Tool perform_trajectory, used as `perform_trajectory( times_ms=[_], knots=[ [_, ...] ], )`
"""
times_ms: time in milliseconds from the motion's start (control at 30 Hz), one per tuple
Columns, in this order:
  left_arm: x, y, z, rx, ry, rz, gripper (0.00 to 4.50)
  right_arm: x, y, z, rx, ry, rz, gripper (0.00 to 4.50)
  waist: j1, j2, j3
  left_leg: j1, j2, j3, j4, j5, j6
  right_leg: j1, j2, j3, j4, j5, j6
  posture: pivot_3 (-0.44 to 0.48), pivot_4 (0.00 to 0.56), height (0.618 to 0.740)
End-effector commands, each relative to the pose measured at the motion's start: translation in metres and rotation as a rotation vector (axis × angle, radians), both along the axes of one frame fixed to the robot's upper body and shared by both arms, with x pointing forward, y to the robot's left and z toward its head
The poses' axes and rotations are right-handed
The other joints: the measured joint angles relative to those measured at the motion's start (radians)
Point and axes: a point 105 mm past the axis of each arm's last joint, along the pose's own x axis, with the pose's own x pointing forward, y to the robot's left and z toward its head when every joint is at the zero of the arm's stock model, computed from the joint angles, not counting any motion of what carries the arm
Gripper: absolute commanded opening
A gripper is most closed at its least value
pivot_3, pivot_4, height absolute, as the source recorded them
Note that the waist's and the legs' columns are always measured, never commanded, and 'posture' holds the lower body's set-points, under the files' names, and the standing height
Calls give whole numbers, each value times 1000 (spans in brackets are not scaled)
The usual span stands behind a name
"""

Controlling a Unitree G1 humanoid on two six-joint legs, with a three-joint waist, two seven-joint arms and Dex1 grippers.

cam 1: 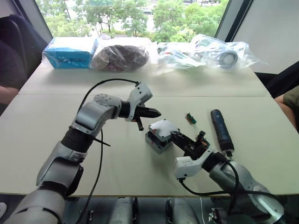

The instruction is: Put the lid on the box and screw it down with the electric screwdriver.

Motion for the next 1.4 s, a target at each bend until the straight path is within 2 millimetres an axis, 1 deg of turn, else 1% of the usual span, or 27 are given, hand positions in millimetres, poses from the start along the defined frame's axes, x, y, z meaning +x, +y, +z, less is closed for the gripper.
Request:
perform_trajectory(
  times_ms=[33,233,300,533,733,833,967,1100,1267,1400],
  knots=[
    [-2,0,6,-13,-28,-14,36,-4,6,11,21,-60,32,97,0,0,0,0,0,0,0,0,0,0,0,0,0,0,0,0,150,740],
    [-5,0,4,-12,-19,-25,36,-3,7,12,-3,-106,42,97,1,0,0,0,0,0,0,0,0,0,0,0,0,0,0,0,150,740],
    [-6,0,4,-13,-19,-25,36,-3,8,8,-38,-118,57,97,1,0,0,0,0,0,0,0,0,0,0,0,0,0,0,0,150,740],
    [-9,-1,1,-10,-14,-34,36,-5,3,-5,-60,-83,50,97,0,0,0,0,0,0,0,0,0,0,0,0,0,0,0,0,150,740],
    [-17,-2,-2,16,-28,-74,36,-6,3,-9,-63,-82,49,97,0,0,0,0,0,0,0,0,0,1,0,0,0,0,0,0,150,740],
    [-16,-2,-2,12,-28,-65,36,-4,5,-9,-60,-95,50,97,0,0,0,1,0,0,0,0,0,1,0,0,0,0,0,0,150,740],
    [-12,-1,1,6,-31,-47,36,1,6,0,-39,-145,36,97,1,0,0,1,0,-1,0,0,0,1,0,0,1,0,0,0,150,740],
    [-14,-1,1,8,-33,-61,36,0,8,-7,-49,-122,48,97,0,0,0,1,0,-1,0,0,0,1,0,0,1,0,0,0,150,740],
    [-17,-2,0,13,-34,-73,36,0,7,-11,-50,-108,42,97,1,0,0,1,0,-1,0,0,0,1,0,0,1,0,0,0,150,740],
    [-21,-3,-8,62,-52,-106,36,-3,6,-19,-61,-81,42,97,1,0,0,1,0,-1,0,0,0,2,0,0,1,0,0,0,150,740]
  ],
)
